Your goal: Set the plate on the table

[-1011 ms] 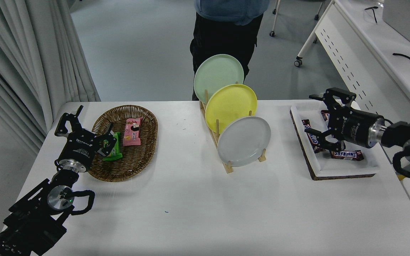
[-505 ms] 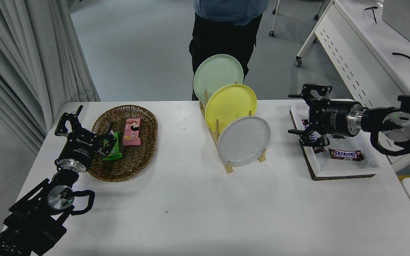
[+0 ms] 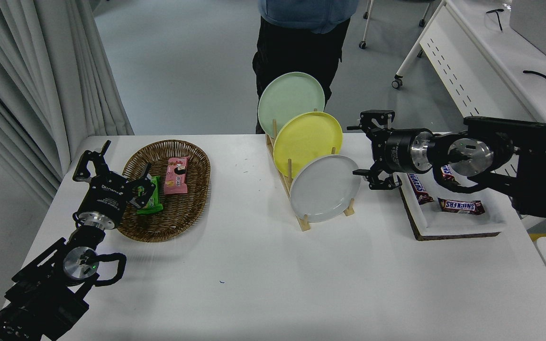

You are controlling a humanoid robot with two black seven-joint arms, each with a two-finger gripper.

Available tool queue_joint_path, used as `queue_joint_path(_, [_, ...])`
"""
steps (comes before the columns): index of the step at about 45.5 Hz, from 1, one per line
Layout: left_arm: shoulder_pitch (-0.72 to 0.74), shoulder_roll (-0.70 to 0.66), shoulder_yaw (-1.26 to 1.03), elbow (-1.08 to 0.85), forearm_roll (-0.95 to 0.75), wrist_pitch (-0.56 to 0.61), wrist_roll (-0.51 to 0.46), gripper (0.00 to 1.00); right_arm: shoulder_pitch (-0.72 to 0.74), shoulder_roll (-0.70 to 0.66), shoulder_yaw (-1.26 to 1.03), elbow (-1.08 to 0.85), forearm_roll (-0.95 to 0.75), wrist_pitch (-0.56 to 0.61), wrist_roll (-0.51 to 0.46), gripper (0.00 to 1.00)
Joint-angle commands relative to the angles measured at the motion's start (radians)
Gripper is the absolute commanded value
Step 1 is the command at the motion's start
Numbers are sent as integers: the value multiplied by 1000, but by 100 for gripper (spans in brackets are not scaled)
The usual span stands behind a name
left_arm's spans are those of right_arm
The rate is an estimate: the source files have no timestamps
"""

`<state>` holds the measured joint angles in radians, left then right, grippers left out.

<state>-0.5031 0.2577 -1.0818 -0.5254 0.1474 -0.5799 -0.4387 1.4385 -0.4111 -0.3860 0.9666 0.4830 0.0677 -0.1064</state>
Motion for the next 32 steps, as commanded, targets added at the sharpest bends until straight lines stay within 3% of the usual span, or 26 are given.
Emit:
queue_joint_path(1, [0, 0, 0, 1, 1, 0, 0, 100, -7, 86, 2, -83, -17, -23, -2, 99])
queue_joint_path(26, [0, 0, 0, -1, 0, 0, 0, 100, -72, 147, 62, -118, 39, -82, -4, 99])
queue_joint_path(32, [0, 0, -1, -1, 0, 0, 0, 100, -78, 147, 65, -118, 42, -83, -4, 90])
